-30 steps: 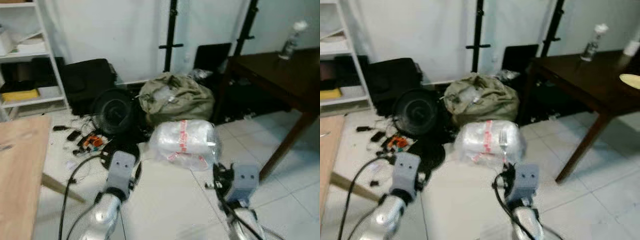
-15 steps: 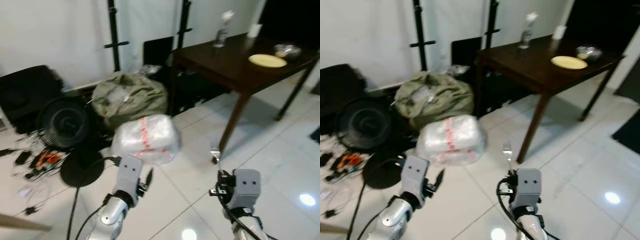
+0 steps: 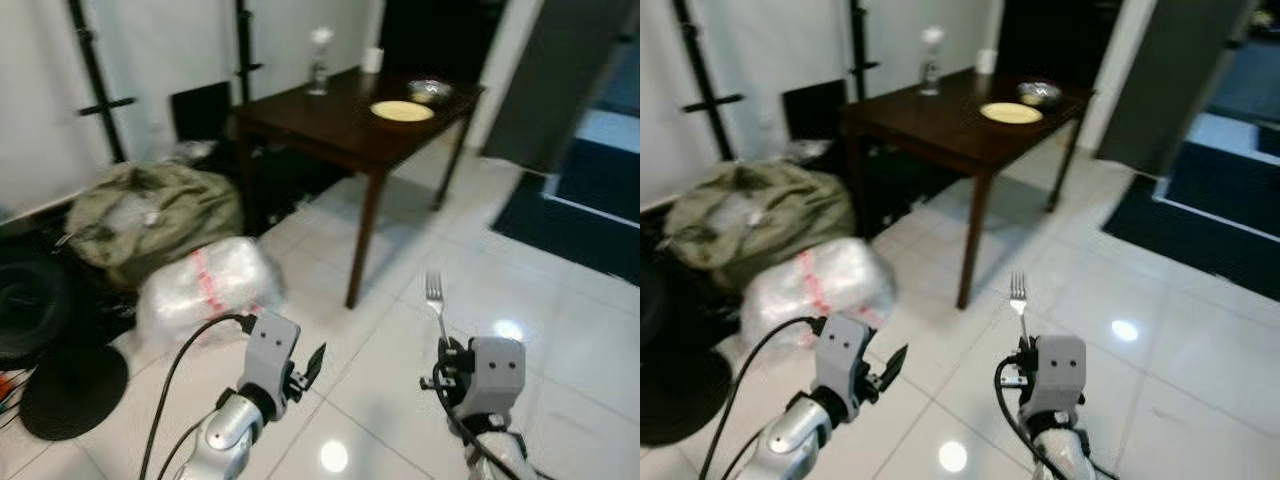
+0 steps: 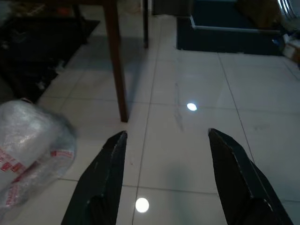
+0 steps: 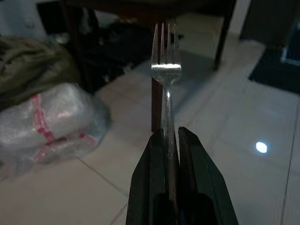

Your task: Setting the table

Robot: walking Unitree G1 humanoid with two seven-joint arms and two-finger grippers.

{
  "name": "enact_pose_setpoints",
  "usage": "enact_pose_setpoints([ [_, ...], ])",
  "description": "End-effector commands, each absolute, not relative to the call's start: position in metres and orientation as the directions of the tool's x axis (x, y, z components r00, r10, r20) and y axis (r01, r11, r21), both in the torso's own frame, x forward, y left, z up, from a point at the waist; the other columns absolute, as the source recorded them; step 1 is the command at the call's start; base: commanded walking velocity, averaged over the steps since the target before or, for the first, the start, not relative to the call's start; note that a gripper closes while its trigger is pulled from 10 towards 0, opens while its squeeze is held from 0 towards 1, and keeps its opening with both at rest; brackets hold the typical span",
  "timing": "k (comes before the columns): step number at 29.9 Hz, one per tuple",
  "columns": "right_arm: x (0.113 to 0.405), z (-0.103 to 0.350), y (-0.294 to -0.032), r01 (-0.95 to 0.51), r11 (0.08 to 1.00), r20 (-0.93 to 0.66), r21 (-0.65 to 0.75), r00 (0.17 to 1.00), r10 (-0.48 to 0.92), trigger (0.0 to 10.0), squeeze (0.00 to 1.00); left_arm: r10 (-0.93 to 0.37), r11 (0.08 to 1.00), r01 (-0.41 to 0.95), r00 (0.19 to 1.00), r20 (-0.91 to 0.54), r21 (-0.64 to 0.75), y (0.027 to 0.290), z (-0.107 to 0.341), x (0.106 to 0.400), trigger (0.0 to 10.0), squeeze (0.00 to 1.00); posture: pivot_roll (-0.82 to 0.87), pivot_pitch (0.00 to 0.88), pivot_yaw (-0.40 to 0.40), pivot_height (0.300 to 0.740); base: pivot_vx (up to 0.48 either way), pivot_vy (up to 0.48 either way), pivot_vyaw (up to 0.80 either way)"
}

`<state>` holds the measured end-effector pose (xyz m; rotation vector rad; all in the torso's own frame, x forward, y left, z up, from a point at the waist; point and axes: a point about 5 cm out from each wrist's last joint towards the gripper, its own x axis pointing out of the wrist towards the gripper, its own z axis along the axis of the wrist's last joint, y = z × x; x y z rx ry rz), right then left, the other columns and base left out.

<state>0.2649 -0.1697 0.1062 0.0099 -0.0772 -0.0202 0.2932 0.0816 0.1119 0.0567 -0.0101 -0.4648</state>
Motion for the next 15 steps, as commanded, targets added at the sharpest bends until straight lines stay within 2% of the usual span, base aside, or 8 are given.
enact_pose_setpoints([
  [1,0.2638,0.1036,-0.1712,0.024,1.0,0.068,0.008,0.997,-0.025,10.0,0.0,-0.459,0.887,0.459,0.888,-0.024,0.038,0.08,0.108,0.2915,10.0,0.0,0.0,0.063,0.072,0.74,0.0,0.0,-0.79],
  [10,0.2627,0.1053,-0.173,0.033,0.999,0.078,0.011,0.996,-0.034,10.0,0.0,-0.474,0.88,0.474,0.88,-0.009,0.034,0.0785,0.111,0.2921,10.0,0.0,0.0,0.065,0.072,0.74,0.0,0.0,-0.78],
  [15,0.2618,0.1061,-0.1711,0.027,1.0,0.086,0.013,0.996,-0.028,10.0,0.0,-0.49,0.872,0.489,0.872,0.011,0.036,0.0763,0.1139,0.2921,10.0,0.0,0.0,0.065,0.072,0.74,0.416,0.0,0.0],
])
